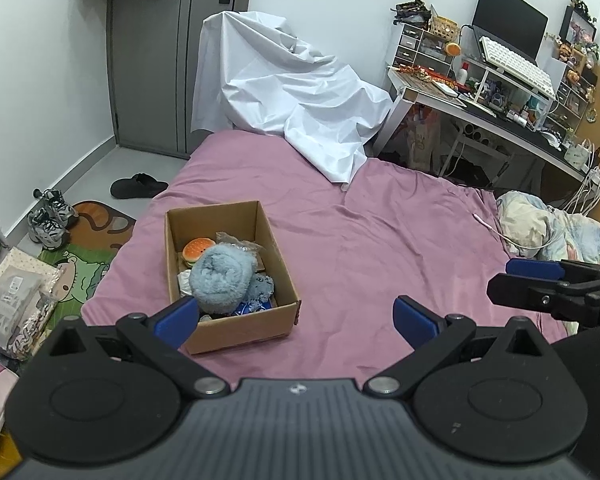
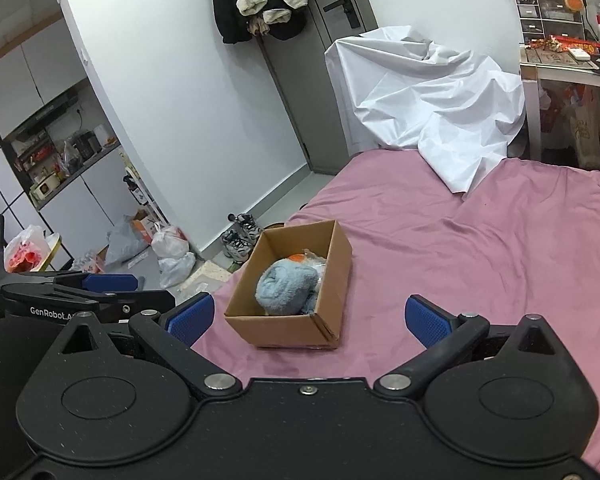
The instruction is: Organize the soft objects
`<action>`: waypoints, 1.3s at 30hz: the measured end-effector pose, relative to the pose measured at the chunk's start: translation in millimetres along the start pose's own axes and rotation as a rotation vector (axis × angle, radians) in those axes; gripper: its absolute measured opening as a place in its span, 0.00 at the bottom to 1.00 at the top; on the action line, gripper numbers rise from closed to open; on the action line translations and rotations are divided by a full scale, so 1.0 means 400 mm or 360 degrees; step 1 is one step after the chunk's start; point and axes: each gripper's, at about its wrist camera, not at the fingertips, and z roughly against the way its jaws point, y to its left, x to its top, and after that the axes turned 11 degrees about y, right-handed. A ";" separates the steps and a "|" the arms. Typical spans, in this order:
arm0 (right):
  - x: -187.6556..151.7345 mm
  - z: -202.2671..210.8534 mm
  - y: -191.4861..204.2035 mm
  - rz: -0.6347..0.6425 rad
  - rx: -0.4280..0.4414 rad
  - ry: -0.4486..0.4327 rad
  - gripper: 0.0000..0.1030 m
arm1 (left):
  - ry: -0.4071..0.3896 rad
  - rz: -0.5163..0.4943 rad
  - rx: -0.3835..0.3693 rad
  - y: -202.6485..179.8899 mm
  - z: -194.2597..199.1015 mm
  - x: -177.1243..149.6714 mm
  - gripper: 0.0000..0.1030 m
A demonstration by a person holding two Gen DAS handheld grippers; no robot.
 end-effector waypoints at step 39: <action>0.001 -0.004 -0.004 -0.0002 0.0020 0.0015 1.00 | -0.0004 0.0025 0.0002 -0.002 -0.005 -0.011 0.99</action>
